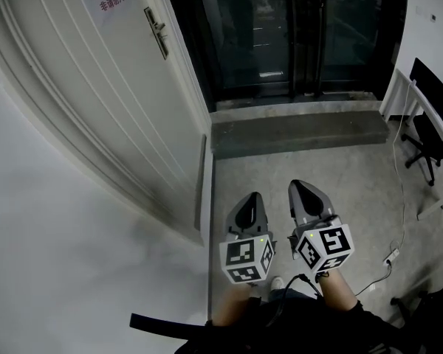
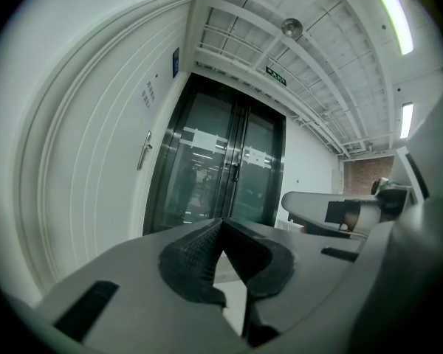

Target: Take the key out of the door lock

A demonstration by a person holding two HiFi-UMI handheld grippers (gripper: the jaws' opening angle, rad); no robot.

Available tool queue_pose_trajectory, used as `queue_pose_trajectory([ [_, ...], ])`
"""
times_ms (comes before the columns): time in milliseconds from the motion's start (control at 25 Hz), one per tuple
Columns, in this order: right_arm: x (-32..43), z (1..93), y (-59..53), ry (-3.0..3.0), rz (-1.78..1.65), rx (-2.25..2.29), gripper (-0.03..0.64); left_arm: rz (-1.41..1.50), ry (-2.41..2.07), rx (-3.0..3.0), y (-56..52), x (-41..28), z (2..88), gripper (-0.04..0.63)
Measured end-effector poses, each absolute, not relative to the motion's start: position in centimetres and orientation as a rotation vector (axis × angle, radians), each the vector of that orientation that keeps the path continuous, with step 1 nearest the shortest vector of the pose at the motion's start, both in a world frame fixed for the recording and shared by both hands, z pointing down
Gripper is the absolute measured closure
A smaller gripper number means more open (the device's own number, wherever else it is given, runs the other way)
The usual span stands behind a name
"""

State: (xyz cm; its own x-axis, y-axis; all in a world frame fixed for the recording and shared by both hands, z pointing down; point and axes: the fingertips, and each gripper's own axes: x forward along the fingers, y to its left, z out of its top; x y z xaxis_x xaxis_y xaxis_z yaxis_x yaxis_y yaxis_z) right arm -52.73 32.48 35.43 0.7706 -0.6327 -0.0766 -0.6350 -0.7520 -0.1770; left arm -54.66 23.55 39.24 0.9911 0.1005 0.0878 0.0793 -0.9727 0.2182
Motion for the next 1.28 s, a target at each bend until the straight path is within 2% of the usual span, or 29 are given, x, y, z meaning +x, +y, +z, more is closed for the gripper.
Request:
queue_pose_trajectory([
  [640,-46.4,36.6,34.4,0.960,-0.005,-2.788,0.617,0.153,0.159,2.907,25.5,-48.2,39.9,0.595],
  [1280,-33.3,35.2,29.7,0.871,0.057,-2.824,0.617,0.108,0.250,2.910,20.7,-34.4,38.6,0.595],
])
